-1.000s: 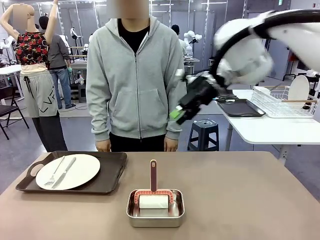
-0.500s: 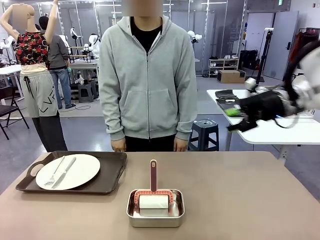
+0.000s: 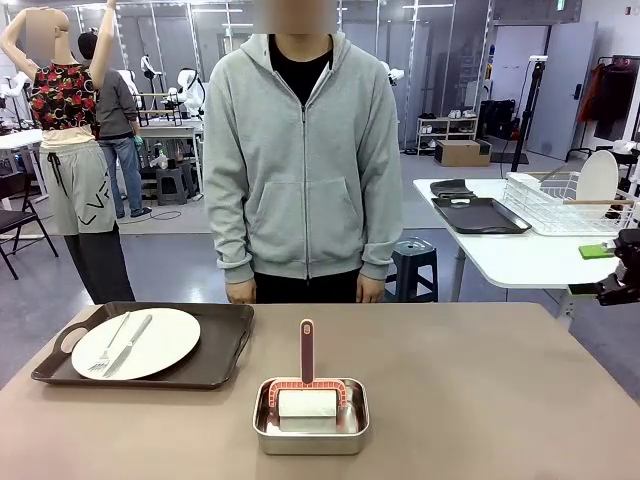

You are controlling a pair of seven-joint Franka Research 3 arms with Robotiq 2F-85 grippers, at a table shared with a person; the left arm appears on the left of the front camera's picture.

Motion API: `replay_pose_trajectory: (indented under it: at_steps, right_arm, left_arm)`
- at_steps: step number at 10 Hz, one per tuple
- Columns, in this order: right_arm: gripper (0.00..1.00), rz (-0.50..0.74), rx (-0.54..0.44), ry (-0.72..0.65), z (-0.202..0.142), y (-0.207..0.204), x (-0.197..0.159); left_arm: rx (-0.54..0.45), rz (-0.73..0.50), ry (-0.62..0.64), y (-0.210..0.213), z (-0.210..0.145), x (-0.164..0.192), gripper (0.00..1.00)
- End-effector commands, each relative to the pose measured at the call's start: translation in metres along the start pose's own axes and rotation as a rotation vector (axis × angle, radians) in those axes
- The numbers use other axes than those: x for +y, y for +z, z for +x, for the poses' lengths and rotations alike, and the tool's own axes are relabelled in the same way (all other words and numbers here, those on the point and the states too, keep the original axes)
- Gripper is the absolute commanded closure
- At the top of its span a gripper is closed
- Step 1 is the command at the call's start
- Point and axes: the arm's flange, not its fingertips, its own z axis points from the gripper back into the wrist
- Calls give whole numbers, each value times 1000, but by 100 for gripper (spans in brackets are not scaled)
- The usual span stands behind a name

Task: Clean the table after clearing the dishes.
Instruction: When the right (or left) Handle tray is removed, use the right hand (or left hand) to clean the right (or left) side of the table with the Lint Roller.

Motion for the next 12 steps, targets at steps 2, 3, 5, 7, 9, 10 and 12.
replay_pose_trajectory:
  at_steps: [2,3,5,7,9,10,12]
  right_arm:
    - [0,-2,-143,-20,-30,58,-29]
    - [0,8,-181,14,-37,72,-35]
    - [0,-14,-238,4,-49,92,-52]
    - [0,-14,-255,2,-49,97,-57]
    - [0,-27,-241,-28,-54,102,-59]
    - [0,-27,-241,-28,-54,102,-59]
    - [0,-27,-241,-28,-54,102,-59]
  left_arm:
    - [-5,0,-7,3,-1,-2,0]
    - [-5,0,-7,3,-1,-2,0]
    - [-5,0,-7,3,-1,-2,0]
    - [-5,0,-7,3,-1,-2,0]
    - [-5,0,-7,3,-1,-2,0]
    - [-5,0,-7,3,-1,-2,0]
    - [-5,0,-7,3,-1,-2,0]
